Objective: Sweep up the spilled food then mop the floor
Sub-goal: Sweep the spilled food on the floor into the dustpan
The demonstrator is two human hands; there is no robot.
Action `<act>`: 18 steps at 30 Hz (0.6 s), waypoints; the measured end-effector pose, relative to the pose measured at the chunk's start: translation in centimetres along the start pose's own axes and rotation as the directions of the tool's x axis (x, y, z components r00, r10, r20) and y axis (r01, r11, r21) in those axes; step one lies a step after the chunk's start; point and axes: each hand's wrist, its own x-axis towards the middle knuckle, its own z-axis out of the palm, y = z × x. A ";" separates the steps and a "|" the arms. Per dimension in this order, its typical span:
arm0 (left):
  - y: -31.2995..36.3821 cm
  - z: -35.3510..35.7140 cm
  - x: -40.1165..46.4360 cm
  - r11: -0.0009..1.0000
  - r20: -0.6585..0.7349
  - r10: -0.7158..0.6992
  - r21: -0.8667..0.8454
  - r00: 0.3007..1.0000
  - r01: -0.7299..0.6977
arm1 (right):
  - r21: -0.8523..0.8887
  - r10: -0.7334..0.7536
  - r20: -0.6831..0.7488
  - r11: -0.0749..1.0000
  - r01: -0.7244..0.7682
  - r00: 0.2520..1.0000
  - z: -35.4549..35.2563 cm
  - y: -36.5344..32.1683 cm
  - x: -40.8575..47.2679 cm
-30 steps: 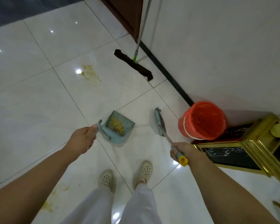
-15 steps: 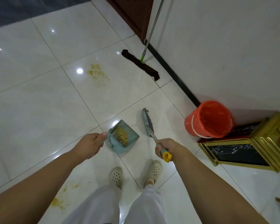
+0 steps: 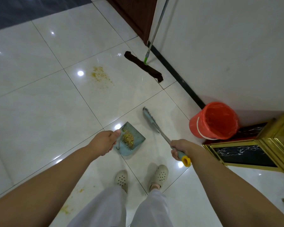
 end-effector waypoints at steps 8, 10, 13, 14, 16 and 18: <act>0.4 0.0 0.2 0.999 0.008 0.030 0.027 1.000 -0.030 | -0.150 0.073 0.157 0.987 -0.049 0.985 -1.4 3.3 -4.0; 0.3 -0.1 -0.1 0.999 0.014 0.028 0.020 1.000 -0.028 | -0.168 0.060 0.154 0.985 -0.034 0.986 -2.5 3.4 -5.5; 0.1 -0.2 -0.9 1.000 0.022 0.017 -0.001 1.000 -0.017 | -0.189 0.026 0.091 0.982 -0.008 0.995 -3.4 3.6 -6.4; 0.0 -0.4 -1.1 1.000 0.024 0.014 -0.006 1.000 -0.013 | -0.180 0.012 0.067 0.984 0.000 0.998 -3.4 3.6 -6.3; -0.2 -0.7 -1.7 1.000 0.031 0.003 -0.021 1.000 -0.002 | -0.147 -0.004 0.029 0.989 0.008 1.000 -3.3 3.6 -5.6; -0.4 -1.2 -2.1 0.999 0.043 -0.004 -0.031 0.999 0.005 | -0.076 0.009 0.034 0.997 -0.007 0.999 -2.8 3.6 -4.7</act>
